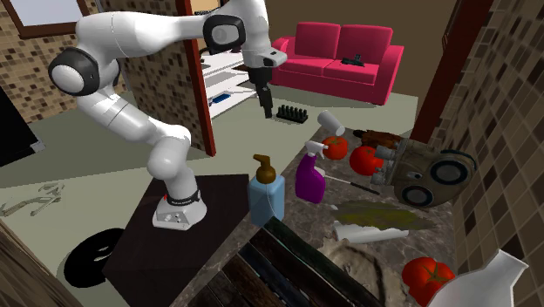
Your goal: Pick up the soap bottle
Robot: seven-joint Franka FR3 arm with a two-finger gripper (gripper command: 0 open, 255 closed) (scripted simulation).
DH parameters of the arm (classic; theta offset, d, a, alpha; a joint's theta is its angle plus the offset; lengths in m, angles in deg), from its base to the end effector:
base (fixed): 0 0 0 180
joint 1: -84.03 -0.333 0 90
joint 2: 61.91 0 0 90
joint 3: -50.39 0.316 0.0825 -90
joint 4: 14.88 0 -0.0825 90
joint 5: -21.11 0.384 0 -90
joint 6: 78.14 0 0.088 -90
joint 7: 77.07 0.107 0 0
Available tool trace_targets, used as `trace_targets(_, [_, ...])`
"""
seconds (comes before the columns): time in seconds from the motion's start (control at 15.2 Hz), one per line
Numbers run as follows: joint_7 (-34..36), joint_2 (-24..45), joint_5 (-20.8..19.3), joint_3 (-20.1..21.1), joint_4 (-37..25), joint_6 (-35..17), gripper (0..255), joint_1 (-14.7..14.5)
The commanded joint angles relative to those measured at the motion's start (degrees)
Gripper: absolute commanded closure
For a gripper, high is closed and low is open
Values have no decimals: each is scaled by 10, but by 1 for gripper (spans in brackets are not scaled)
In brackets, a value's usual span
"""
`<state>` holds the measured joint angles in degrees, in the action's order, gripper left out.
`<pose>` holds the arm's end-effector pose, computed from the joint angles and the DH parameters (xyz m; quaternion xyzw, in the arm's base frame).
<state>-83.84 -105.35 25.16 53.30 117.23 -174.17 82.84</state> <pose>0.3243 0.0355 0.6153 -0.9940 -0.0873 -0.0644 0.0160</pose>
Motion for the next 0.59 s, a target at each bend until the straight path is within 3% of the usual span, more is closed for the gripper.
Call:
trace_targets(0.0, [0, 0, 0, 0, 0, 0, 0, 0])
trace_targets(0.53, [-76, 24, -68, -80, -17, 12, 0, 45])
